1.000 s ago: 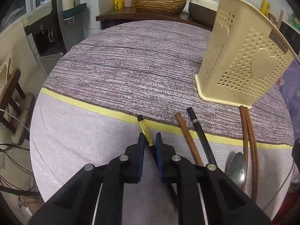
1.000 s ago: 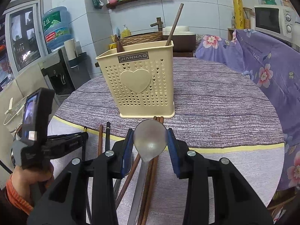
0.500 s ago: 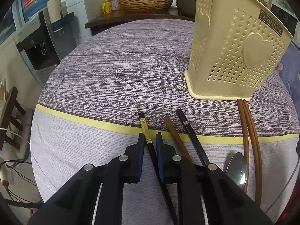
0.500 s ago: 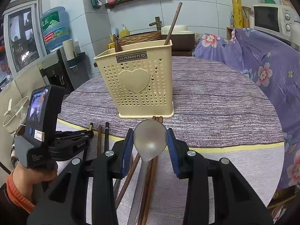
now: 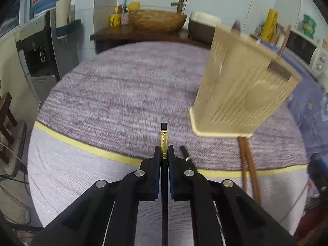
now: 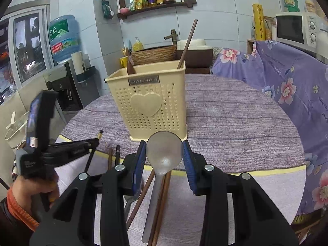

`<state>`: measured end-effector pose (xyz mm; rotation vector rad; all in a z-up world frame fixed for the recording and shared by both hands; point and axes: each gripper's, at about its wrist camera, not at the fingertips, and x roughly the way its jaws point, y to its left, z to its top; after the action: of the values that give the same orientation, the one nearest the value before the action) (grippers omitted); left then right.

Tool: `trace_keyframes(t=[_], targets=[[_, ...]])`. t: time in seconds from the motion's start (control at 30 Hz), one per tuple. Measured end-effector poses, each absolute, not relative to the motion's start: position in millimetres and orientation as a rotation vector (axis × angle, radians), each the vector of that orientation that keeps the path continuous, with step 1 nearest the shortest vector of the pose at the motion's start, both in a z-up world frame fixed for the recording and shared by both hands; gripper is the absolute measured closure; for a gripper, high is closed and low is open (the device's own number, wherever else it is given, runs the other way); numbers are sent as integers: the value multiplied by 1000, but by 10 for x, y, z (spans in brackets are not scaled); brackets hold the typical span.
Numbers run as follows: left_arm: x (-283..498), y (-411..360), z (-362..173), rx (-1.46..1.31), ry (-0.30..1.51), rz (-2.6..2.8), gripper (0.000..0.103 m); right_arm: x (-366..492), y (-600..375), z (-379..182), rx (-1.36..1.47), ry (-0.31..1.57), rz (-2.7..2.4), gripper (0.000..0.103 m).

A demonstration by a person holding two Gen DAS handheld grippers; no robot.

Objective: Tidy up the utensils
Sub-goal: 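Lift and carry the chopstick with the left tool while the right tool carries the spoon to the holder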

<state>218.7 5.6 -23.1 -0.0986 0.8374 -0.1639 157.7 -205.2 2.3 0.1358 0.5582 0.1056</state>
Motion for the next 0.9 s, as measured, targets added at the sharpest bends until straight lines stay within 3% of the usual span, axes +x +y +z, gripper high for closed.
trace_keyframes(t=[0.43, 0.9], targets=[[1794, 282, 728, -129, 559, -209, 95, 1515, -2141, 418, 123, 468, 132, 67], [1788, 387, 798, -155, 521, -221, 95, 1540, -2098, 451, 100, 476, 125, 67]])
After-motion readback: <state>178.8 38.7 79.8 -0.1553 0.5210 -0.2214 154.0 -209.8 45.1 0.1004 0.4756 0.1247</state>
